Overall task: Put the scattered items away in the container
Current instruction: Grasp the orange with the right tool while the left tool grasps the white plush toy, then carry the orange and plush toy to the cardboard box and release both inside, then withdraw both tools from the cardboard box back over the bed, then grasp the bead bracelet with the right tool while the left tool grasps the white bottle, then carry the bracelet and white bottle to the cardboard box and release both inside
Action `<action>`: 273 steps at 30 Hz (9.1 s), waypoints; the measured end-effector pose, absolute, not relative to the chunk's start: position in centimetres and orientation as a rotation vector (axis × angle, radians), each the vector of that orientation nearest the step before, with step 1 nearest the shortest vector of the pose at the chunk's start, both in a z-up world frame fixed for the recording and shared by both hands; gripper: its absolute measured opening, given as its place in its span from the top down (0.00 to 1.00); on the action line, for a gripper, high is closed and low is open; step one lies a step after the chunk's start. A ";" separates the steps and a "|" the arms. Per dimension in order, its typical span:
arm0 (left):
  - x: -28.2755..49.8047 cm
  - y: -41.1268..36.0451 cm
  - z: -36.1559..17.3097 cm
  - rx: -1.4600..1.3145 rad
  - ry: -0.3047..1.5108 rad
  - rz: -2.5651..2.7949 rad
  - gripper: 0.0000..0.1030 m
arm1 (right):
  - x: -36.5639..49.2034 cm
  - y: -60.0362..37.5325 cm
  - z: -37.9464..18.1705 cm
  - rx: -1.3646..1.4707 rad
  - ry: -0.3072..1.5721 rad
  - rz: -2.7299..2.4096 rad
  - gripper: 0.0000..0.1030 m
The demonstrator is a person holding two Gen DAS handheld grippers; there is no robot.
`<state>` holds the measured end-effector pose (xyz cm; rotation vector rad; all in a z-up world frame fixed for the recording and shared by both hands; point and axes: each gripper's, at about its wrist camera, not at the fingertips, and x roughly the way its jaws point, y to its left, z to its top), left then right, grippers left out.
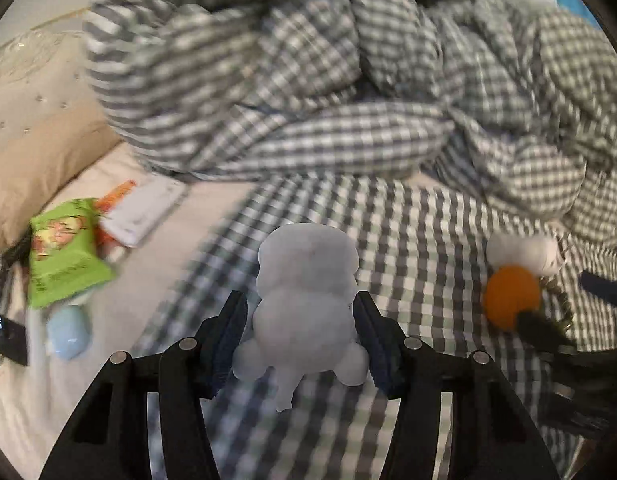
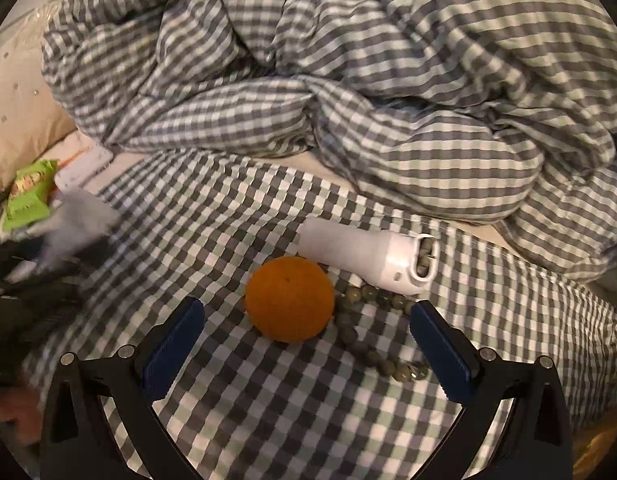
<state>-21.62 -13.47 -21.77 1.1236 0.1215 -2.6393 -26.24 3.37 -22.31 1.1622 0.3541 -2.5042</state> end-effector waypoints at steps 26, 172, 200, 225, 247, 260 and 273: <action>-17.4 -12.1 -12.5 0.943 0.128 -2.743 0.45 | -22.9 5.4 -17.6 1.092 0.296 -2.545 0.45; -21.9 -9.0 -15.3 1.106 0.129 -2.848 0.00 | -28.9 8.1 -25.1 1.288 0.401 -2.258 0.45; -28.6 0.5 -16.8 1.468 -0.753 -3.236 0.00 | -24.4 14.5 -17.4 1.210 0.238 -2.350 0.89; -33.5 5.7 -25.0 1.993 -1.300 -3.157 0.63 | -21.7 17.0 -15.4 1.193 0.186 -2.387 0.89; -26.6 2.5 -20.2 1.604 -0.694 -3.010 0.69 | -18.8 16.6 -12.6 1.131 0.153 -2.412 0.89; -18.6 0.2 -14.2 1.399 0.116 -2.814 0.68 | -13.3 17.8 -8.7 1.042 0.100 -2.451 0.89; -9.2 5.0 -6.7 1.175 0.040 -2.939 0.68 | -5.4 23.4 -2.7 0.892 0.101 -2.593 0.89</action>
